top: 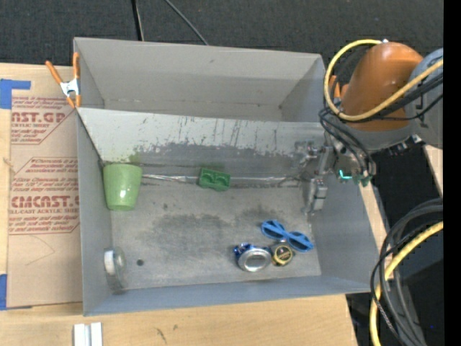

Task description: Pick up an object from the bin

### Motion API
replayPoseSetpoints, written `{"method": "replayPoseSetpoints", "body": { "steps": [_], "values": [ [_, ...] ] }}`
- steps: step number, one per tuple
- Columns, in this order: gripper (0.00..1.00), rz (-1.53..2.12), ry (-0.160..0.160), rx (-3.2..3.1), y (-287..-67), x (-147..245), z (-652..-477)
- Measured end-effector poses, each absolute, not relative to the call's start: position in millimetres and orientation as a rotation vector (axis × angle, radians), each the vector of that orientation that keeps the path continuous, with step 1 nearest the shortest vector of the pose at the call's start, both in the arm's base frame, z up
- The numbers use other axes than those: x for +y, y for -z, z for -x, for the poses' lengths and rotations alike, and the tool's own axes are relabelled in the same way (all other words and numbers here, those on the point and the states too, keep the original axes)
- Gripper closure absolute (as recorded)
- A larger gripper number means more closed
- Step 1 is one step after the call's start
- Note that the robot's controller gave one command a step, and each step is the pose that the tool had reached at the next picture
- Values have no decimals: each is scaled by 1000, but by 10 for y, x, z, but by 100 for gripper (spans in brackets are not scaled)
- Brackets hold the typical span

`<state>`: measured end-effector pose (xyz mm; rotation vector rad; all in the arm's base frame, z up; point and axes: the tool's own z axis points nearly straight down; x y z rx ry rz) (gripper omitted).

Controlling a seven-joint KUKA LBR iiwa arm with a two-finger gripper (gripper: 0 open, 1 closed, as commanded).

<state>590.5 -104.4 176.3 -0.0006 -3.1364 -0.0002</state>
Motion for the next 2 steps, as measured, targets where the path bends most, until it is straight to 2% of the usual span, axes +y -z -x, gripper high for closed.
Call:
{"method": "replayPoseSetpoints", "body": {
  "steps": [1,2],
  "values": [
    [0,-384,4,-3112,-776,-1382,-5327],
    [0,-346,4,-3127,-696,-881,-4930]
  ]
}}
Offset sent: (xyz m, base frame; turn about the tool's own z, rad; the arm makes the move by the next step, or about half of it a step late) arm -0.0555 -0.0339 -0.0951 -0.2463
